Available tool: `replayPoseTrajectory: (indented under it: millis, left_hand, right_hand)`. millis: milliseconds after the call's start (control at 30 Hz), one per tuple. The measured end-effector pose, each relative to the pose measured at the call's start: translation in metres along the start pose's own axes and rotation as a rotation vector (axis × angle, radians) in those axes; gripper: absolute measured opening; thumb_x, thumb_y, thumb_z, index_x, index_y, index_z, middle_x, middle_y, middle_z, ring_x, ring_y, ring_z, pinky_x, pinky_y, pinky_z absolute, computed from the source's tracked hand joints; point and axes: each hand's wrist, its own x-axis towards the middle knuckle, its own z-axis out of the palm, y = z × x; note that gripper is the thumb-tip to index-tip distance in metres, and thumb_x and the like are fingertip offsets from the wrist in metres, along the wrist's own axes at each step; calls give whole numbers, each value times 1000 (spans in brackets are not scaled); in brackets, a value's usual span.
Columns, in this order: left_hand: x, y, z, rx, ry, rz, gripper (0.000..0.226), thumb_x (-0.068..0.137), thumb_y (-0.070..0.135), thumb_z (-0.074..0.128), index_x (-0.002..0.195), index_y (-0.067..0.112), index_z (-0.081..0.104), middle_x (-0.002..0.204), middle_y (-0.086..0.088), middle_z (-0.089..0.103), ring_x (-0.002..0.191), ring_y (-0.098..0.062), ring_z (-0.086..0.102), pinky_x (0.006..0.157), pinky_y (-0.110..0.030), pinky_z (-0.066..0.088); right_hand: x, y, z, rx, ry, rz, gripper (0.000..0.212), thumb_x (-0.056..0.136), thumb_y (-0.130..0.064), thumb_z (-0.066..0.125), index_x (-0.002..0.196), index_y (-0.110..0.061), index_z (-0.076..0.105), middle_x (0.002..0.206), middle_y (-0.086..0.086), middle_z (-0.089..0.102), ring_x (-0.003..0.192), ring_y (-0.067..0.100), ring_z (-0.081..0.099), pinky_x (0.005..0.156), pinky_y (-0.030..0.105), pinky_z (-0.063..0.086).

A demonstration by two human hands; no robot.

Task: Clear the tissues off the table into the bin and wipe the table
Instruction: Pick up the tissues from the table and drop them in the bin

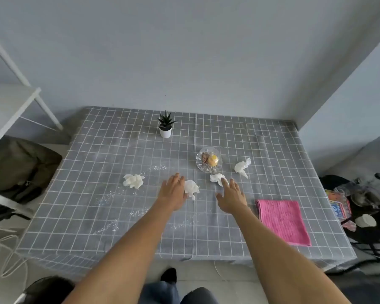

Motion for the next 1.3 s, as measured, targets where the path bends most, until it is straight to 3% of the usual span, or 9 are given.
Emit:
replayPoseTrajectory:
  millis: [300, 567, 733, 833, 1000, 1133, 1200, 1300]
  left_hand:
    - [27, 10, 23, 17, -8, 53, 66, 100, 40, 38, 153, 12, 10, 161, -11, 4, 148, -29, 9, 118, -44, 16]
    - [25, 20, 54, -103, 44, -39, 64, 102, 37, 34, 154, 17, 2, 162, -7, -11, 149, -25, -6, 121, -42, 11]
    - [26, 24, 60, -175, 133, -84, 60, 102, 32, 35, 153, 16, 9, 162, -9, -8, 149, -26, -5, 122, -43, 9]
    - [29, 27, 62, -206, 160, -104, 57, 102, 28, 35, 152, 13, 14, 162, -11, -1, 150, -26, -2, 122, -41, 9]
    - [31, 34, 65, -221, 200, -85, 55, 100, 16, 44, 150, 7, 22, 161, -12, 12, 150, -24, 6, 120, -34, 18]
    - [27, 34, 60, -286, 220, -116, 54, 98, 7, 45, 148, 6, 25, 161, -11, 13, 150, -23, 8, 114, -35, 33]
    - [27, 32, 54, -301, 245, -159, 53, 98, 2, 43, 148, 5, 26, 160, -12, 15, 149, -24, 10, 110, -36, 38]
    - [29, 24, 44, -292, 289, -211, 54, 96, 0, 46, 147, 5, 28, 159, -16, 18, 148, -28, 17, 107, -39, 40]
  right_hand:
    - [42, -4, 3, -24, -6, -55, 60, 101, -32, 39, 153, -23, 10, 162, 6, -2, 149, 26, 0, 118, 48, 11]
    - [56, 7, 23, -32, 143, -243, 52, 99, -21, 45, 147, -14, 27, 159, 8, 16, 145, 26, 18, 115, 44, 26]
    - [65, 12, 24, 44, 226, -313, 40, 99, -18, 48, 137, -9, 45, 152, 12, 33, 141, 30, 28, 111, 46, 33]
    - [68, 15, 27, 104, 245, -326, 36, 96, -5, 50, 132, -5, 51, 148, 14, 41, 139, 31, 35, 109, 49, 36]
    - [63, 24, 30, 7, 315, -448, 33, 82, 16, 54, 112, 3, 63, 130, 18, 59, 123, 34, 53, 99, 46, 47]
    - [60, 28, 24, 20, 372, -498, 38, 70, 23, 61, 103, 4, 66, 111, 19, 67, 96, 38, 63, 69, 45, 58]
    - [59, 30, 18, 53, 390, -483, 37, 72, 21, 60, 105, 5, 66, 105, 18, 68, 90, 39, 63, 63, 43, 56]
    - [61, 35, 5, 99, 428, -407, 47, 74, 25, 52, 115, 5, 62, 106, 20, 65, 95, 40, 60, 67, 46, 55]
